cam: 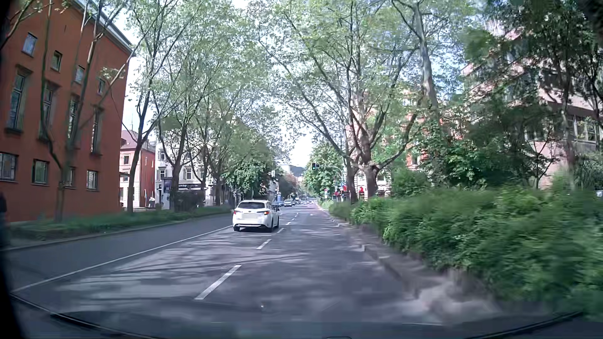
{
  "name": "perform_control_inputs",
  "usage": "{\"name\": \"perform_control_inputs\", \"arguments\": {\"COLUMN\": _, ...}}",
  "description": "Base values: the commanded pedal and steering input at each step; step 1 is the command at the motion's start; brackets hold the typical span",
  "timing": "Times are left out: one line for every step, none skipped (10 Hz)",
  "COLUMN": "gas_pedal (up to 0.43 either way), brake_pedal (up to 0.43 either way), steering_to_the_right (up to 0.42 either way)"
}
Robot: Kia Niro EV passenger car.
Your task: Follow the waypoints while adhering to traffic rules and regulations
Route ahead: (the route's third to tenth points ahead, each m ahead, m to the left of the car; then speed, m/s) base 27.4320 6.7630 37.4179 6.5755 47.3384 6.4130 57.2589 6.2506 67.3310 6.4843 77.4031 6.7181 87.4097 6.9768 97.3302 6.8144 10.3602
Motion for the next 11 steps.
{"name": "perform_control_inputs", "arguments": {"gas_pedal": 0.11, "brake_pedal": 0.0, "steering_to_the_right": -0.003}}
{"name": "perform_control_inputs", "arguments": {"gas_pedal": 0.11, "brake_pedal": 0.0, "steering_to_the_right": -0.002}}
{"name": "perform_control_inputs", "arguments": {"gas_pedal": 0.11, "brake_pedal": 0.0, "steering_to_the_right": -0.002}}
{"name": "perform_control_inputs", "arguments": {"gas_pedal": 0.11, "brake_pedal": 0.0, "steering_to_the_right": -0.002}}
{"name": "perform_control_inputs", "arguments": {"gas_pedal": 0.11, "brake_pedal": 0.0, "steering_to_the_right": -0.001}}
{"name": "perform_control_inputs", "arguments": {"gas_pedal": 0.11, "brake_pedal": 0.0, "steering_to_the_right": 0.0}}
{"name": "perform_control_inputs", "arguments": {"gas_pedal": 0.11, "brake_pedal": 0.0, "steering_to_the_right": 0.0}}
{"name": "perform_control_inputs", "arguments": {"gas_pedal": 0.11, "brake_pedal": 0.0, "steering_to_the_right": -0.001}}
{"name": "perform_control_inputs", "arguments": {"gas_pedal": 0.11, "brake_pedal": 0.0, "steering_to_the_right": -0.002}}
{"name": "perform_control_inputs", "arguments": {"gas_pedal": 0.11, "brake_pedal": 0.0, "steering_to_the_right": -0.002}}
{"name": "perform_control_inputs", "arguments": {"gas_pedal": 0.11, "brake_pedal": 0.0, "steering_to_the_right": -0.003}}
